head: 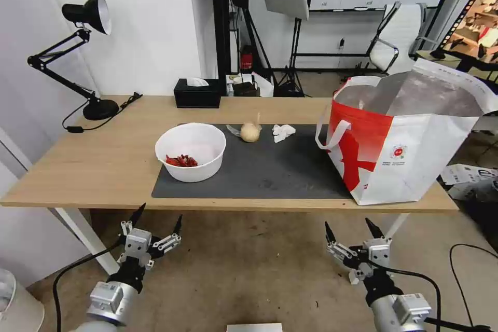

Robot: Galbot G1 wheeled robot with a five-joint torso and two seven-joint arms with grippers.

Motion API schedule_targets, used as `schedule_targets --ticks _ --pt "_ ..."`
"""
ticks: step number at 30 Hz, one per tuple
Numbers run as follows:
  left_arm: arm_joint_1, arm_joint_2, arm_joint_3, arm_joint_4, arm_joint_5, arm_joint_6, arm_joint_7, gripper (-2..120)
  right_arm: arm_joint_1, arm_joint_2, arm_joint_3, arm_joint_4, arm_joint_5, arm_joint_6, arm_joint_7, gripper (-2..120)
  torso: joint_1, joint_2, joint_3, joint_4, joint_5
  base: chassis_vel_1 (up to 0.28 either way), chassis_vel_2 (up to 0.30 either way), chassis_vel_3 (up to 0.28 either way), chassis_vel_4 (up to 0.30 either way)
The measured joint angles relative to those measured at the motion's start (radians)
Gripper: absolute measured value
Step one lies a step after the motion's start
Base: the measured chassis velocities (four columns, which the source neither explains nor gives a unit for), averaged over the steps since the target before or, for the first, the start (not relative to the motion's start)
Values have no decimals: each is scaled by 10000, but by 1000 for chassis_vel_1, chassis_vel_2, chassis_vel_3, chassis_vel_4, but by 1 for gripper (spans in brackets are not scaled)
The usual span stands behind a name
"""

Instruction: Pick up the trash from the table and place it into the takeout bag.

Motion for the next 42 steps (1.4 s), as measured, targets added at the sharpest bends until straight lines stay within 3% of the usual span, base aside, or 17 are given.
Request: schedule_targets --ticks 7,10,14,17,19,22,32,42 --pt "-52 23 -7 -28 -47 58 0 100 2641 -1452 -1468 -743 1830 -69 -592 100 0 0 2 4 4 0 0 0 0" --pt "75 -159 -27 -163 -19 171 35 100 5393 -2288 -2927 -1900 2666 -182 -403 100 3 -2 3 5 2 0 0 0 0" --pt "164 -233 -85 -233 -7 225 55 100 7039 -2388 -3979 -2707 2832 -367 73 100 3 -2 2 2 2 0 0 0 0" --pt "175 -257 -173 -234 -4 247 56 100 9125 -1964 -5584 -3870 2945 -971 1177 100 3 -3 3 4 0 0 0 0 0" --pt "175 -257 -173 -234 -4 247 56 100 9125 -1964 -5584 -3870 2945 -971 1177 100 3 -3 3 4 0 0 0 0 0" --pt "205 -302 -206 -217 7 254 56 100 10910 -1172 -6772 -5036 3192 -2130 2880 100 3 -3 2 1 2 0 0 0 0" --pt "368 -377 -251 -200 69 250 56 100 13342 388 -7348 -6848 4783 -3883 5698 100 1 -2 1 2 1 0 0 0 0" --pt "481 -447 -269 -260 129 212 55 100 14440 1331 -7439 -8701 5560 -4627 6946 100 1 -1 0 1 0 0 0 0 0"
